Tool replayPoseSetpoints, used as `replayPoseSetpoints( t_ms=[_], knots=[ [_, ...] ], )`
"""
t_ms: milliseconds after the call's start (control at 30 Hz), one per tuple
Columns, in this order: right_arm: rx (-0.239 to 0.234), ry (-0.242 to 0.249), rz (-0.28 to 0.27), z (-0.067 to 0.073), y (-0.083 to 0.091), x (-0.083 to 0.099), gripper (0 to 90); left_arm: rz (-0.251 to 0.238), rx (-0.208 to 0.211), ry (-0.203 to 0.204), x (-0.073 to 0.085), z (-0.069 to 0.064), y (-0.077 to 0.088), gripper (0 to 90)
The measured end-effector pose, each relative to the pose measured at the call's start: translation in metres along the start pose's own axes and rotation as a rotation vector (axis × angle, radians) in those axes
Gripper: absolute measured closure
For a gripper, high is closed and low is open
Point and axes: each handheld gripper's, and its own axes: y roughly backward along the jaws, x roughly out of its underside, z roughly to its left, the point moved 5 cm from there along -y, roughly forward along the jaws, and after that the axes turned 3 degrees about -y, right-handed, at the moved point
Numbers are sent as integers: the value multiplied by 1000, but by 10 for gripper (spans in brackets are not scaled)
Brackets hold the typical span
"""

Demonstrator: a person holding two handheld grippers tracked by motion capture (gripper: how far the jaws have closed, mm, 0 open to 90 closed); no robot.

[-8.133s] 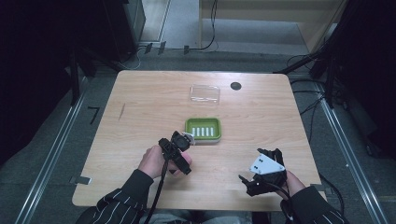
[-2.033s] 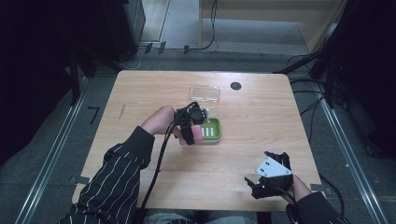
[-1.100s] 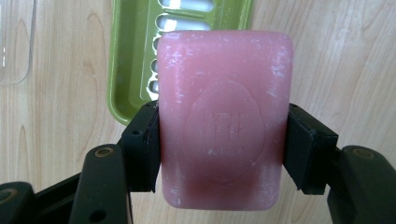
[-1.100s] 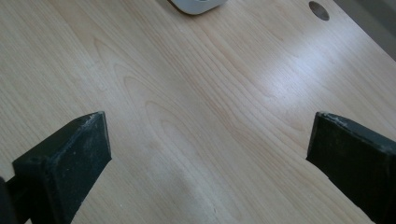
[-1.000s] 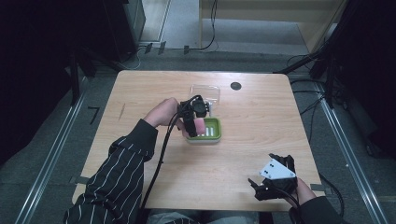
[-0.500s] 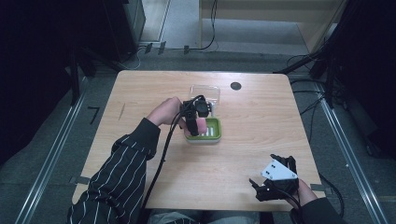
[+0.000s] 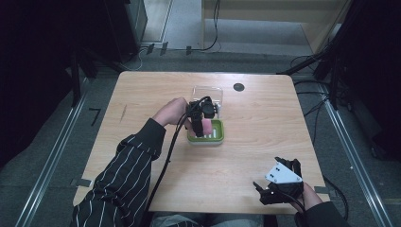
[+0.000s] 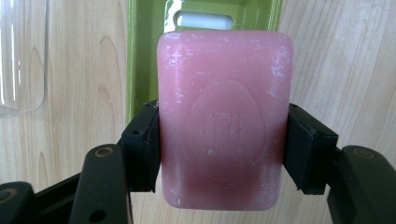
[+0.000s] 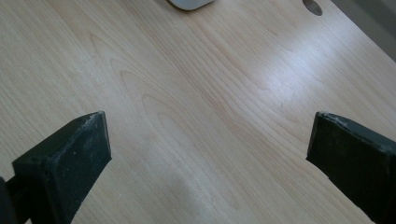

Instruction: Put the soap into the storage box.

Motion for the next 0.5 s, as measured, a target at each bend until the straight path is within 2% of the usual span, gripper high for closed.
replayPoseSetpoints(
  t_ms=[167, 500],
  knots=[
    [0, 1, 0, 0, 0, 0, 0, -5, -1, -19, -3, 0, -1, 386],
    [-3, 2, 7, 0, 1, 1, 0, -14, -8, -25, -4, 5, -4, 387]
  ],
)
